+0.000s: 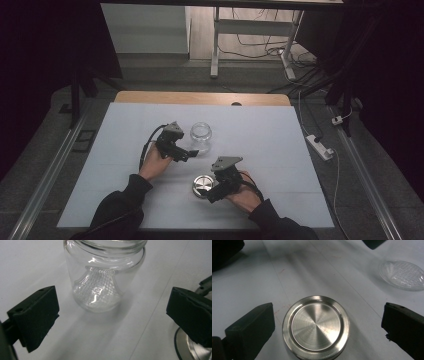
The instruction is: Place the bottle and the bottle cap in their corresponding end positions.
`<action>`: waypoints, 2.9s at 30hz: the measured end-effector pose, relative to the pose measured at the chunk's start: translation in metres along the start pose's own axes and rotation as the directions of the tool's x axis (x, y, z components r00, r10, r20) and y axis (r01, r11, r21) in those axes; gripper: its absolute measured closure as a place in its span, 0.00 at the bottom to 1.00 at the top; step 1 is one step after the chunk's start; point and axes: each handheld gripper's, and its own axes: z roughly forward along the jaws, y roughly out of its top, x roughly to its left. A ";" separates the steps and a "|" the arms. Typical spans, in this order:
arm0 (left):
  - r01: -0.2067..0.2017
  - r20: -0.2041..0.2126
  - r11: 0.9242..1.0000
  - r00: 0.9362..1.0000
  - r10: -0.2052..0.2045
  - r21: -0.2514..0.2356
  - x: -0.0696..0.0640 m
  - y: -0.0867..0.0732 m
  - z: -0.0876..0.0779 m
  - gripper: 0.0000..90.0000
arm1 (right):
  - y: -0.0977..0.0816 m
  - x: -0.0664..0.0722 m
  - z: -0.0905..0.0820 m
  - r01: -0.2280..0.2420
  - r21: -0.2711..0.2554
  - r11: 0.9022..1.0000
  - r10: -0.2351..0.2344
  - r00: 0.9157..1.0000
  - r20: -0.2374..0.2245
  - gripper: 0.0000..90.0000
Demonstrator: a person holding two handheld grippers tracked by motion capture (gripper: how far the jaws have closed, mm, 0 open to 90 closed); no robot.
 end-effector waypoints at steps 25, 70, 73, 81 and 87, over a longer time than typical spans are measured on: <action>-0.040 0.058 0.999 0.998 0.040 0.004 -0.030 -0.025 -0.040 0.00 | -0.003 -0.004 -0.018 -0.012 -0.034 0.999 0.012 1.000 0.011 0.00; -0.004 -0.015 1.000 1.000 0.004 0.007 -0.072 -0.083 -0.105 0.00 | -0.027 -0.014 -0.077 -0.089 -0.082 0.993 0.098 0.989 0.112 0.00; 0.009 -0.022 1.000 1.000 -0.009 0.002 -0.072 -0.089 -0.111 0.00 | -0.030 -0.015 -0.082 -0.091 -0.079 0.993 0.101 0.987 0.127 0.00; 0.044 -0.055 0.999 0.998 -0.045 -0.015 -0.071 -0.103 -0.128 0.00 | -0.041 -0.016 -0.095 -0.104 -0.076 0.992 0.116 0.979 0.165 0.00; 0.073 -0.078 0.997 0.994 -0.075 -0.032 -0.069 -0.115 -0.141 0.00 | -0.051 -0.018 -0.106 -0.124 -0.078 0.989 0.137 0.972 0.192 0.00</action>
